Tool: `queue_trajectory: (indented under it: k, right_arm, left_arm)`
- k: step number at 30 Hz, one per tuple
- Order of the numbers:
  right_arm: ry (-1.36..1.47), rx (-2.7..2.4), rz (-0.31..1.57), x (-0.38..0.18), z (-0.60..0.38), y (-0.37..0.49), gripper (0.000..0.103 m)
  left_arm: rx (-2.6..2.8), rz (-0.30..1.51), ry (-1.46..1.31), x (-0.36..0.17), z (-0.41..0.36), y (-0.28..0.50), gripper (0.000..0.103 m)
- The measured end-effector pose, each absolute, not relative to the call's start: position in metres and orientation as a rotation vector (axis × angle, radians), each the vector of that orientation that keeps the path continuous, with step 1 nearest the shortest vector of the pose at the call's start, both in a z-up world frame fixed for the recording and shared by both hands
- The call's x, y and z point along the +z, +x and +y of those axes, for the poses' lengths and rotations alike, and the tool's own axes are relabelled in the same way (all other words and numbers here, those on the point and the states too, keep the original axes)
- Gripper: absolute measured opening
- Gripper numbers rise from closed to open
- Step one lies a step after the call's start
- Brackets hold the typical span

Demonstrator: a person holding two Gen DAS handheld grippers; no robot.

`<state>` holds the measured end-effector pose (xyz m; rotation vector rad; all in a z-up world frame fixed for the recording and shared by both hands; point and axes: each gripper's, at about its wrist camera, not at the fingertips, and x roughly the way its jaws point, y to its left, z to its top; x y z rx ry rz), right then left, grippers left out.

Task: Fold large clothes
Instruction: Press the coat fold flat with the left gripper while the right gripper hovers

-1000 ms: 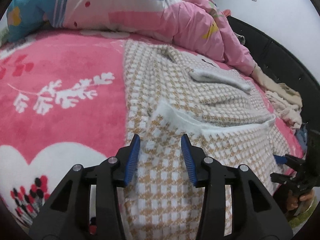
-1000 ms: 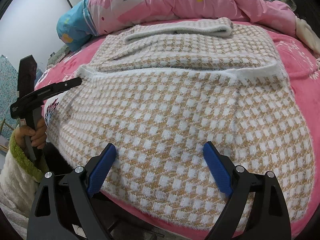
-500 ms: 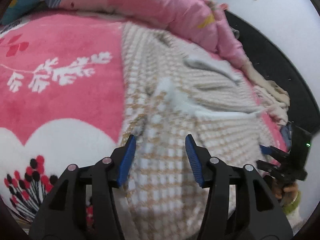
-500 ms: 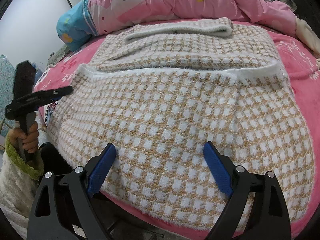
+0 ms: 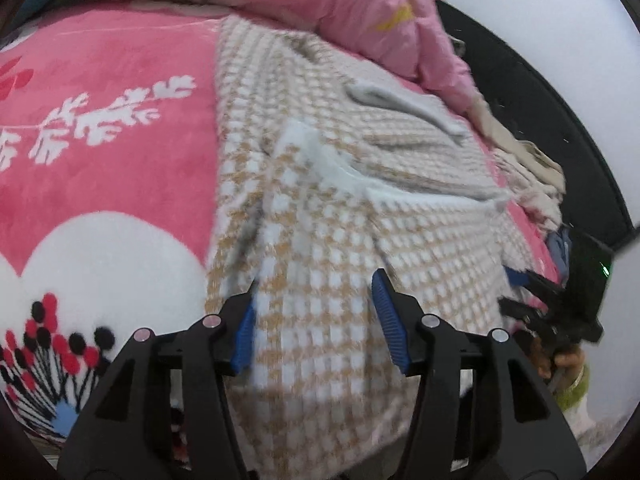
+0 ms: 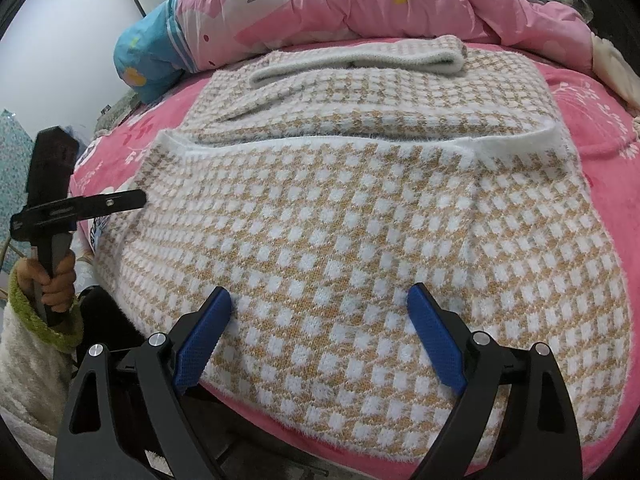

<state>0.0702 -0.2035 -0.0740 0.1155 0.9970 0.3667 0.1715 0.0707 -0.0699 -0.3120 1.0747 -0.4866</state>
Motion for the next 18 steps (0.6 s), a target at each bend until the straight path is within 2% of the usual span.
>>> queue_trajectory:
  k: [5,12,18]
  right_arm:
    - [0.114,0.369,0.996,-0.075,-0.203,0.070,0.088]
    - [0.116,0.379,1.000,-0.071,-0.205,0.067,0.088]
    - [0.222,0.332,0.929,-0.042,-0.263,0.046,0.088]
  left_arm:
    - [-0.516,1.021,-0.280,-0.054,0.049,0.166,0.048]
    - [-0.322,1.045,0.030,-0.063,0.010,0.157,0.051]
    - [-0.255,1.015,0.070,-0.062,0.005,0.148,0.051]
